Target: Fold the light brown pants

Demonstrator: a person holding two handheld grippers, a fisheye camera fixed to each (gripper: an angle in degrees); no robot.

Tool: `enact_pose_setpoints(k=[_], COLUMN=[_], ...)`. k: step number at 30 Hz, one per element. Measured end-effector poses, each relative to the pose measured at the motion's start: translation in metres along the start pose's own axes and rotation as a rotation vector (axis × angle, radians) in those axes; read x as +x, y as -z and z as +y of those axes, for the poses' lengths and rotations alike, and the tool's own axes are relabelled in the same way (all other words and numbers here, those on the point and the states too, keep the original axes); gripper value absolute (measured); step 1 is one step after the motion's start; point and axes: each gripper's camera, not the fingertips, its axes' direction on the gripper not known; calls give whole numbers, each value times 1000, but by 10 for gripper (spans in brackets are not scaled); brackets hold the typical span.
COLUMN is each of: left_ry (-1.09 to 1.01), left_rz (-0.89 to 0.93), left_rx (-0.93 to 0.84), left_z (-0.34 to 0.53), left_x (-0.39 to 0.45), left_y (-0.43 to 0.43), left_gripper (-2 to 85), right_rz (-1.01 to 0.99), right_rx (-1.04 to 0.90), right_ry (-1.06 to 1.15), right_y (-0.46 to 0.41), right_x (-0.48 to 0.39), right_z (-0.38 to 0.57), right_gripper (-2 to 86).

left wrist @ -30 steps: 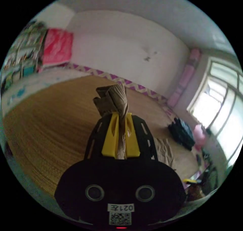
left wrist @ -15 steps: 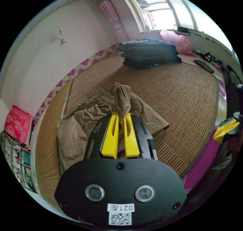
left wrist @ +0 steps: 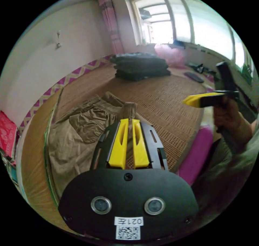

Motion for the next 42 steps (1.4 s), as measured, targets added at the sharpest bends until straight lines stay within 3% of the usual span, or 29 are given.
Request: enact_pose_setpoints(k=[3,7,11,14,19,24,28,33,38,42], left_ry=[167,315,464,566,536,512,398,377,397,330], left_rz=[-18,-201,-155,-28,-59,-91,-129,-60,12,15], left_rx=[64,-14,-81,-53,-103,-62,108,-208,-201,-228], left_z=[14,41,68,87,93,91,69,49,57,53], left_x=[-42,-111,-164,-189,-200,-216,-212,-238,-270,-290], left_y=[26,37,30,23,6,26,76,14,24,45], left_gripper=[17,43,52,53,49,0,-8,-10,-10,-9], right_rz=[49,126,200,255,-33,-133,-119,140,123,101], right_rx=[-32,-173,-309,-382,-476,-379,-358,-438,-408,-339], right_ry=[117,201,196,125,-198,-228,-119,-136,-116,-17], right_y=[-34,-118,-200,-258,-327,-309,-264,-297,-323,-289], right_x=[-5,4,27,59,131,132,93,116,149,130], right_z=[-54,-135,-205,-254,-297,-314,-321,-305,-294,-296], right_gripper=[63,79,92,106,90,27,20,22,37,45])
